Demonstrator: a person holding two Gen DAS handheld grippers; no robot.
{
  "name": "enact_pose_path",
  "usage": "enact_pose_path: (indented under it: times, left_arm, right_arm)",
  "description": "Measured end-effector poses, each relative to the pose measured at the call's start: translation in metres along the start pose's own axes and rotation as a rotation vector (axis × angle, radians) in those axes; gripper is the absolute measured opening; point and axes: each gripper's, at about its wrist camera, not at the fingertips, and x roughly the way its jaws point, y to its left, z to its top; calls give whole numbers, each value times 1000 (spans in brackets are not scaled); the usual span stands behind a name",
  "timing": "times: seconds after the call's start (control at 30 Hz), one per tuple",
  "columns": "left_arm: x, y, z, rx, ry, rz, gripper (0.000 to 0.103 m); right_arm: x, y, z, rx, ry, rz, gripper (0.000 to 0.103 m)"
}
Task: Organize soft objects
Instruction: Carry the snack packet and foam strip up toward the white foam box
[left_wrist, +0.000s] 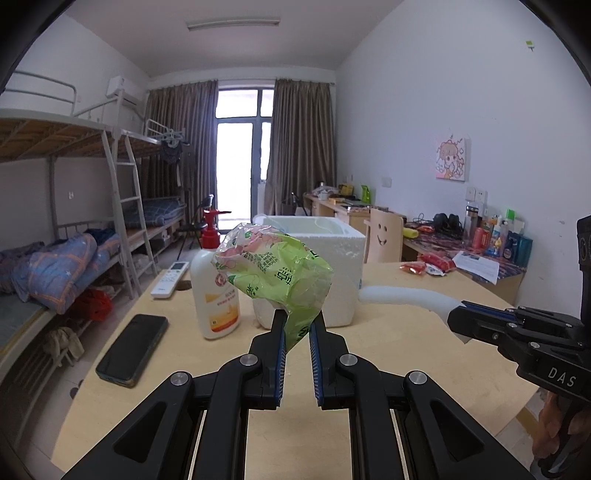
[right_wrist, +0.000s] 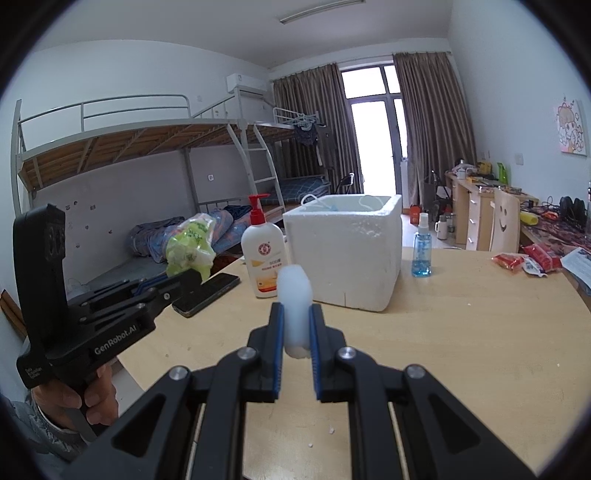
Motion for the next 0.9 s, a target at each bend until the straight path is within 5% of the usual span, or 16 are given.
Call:
enact_pose_path:
  times: [0.9]
  left_arm:
    - [13,3,49,6,-13,-40,13]
  right_arm:
    - [4,-2,40,-19,-48,-16,16]
